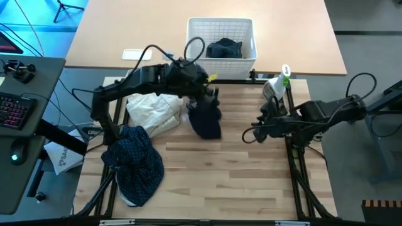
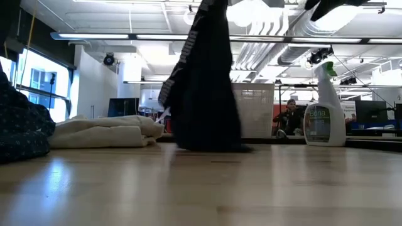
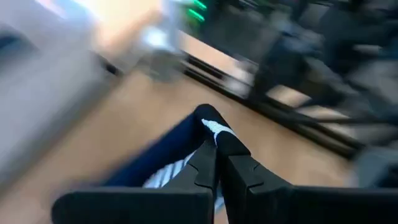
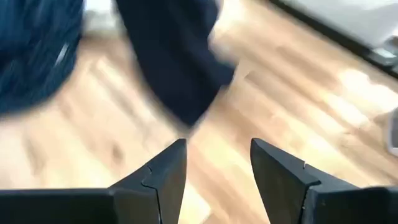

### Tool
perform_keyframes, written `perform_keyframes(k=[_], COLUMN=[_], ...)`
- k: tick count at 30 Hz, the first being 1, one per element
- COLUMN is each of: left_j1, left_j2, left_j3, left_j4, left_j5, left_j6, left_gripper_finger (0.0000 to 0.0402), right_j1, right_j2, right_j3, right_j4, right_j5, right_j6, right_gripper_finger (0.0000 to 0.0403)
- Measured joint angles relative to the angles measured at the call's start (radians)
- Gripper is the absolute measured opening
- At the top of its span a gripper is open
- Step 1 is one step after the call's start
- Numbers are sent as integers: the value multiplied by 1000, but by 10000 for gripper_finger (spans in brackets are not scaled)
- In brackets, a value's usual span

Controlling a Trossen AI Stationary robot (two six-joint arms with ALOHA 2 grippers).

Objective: Fold Laundry from Bin
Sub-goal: Fold the black boxer short

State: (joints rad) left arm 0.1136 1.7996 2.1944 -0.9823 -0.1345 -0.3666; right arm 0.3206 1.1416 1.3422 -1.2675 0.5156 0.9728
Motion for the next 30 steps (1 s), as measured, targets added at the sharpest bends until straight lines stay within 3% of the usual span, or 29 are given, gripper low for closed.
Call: perform_keyframes(k=[4, 6, 8, 10, 14, 17, 20, 24, 28, 30], left_j1=[-56, -99, -141, -157, -82, -13, 62, 156, 215, 229], left_j2=[-9, -19, -33, -34, 27, 102, 174, 276, 322, 321], left_j3=[2, 2, 2, 4, -2, -7, -6, -6, -8, -5], left_j4=[27, 69, 106, 159, 165, 104, 66, -29, -147, -216], left_j5=[290, 349, 303, 188, -63, -158, -144, -33, 108, 126], left_j6=[-207, -293, -340, -338, -280, -274, -236, -185, -89, -31], left_gripper_finger=[0, 0, 0, 0, 0, 5, 26, 76, 124, 138], right_j1=[1, 1, 9, 14, 6, -2, -3, 34, 79, 104], right_j2=[-19, -44, -73, -103, -159, -181, -180, -151, -88, -46], right_j3=[0, 0, 0, 0, 0, -2, -3, -3, -3, -19], right_j4=[18, 29, 49, 58, 59, 60, 58, 59, 67, 92], right_j5=[-186, -239, -246, -219, -105, -64, -55, -55, -135, -166], right_j6=[-134, -150, -170, -200, -211, -183, -157, -82, -111, -166], right_gripper_finger=[172, 172, 172, 172, 172, 172, 172, 172, 172, 172])
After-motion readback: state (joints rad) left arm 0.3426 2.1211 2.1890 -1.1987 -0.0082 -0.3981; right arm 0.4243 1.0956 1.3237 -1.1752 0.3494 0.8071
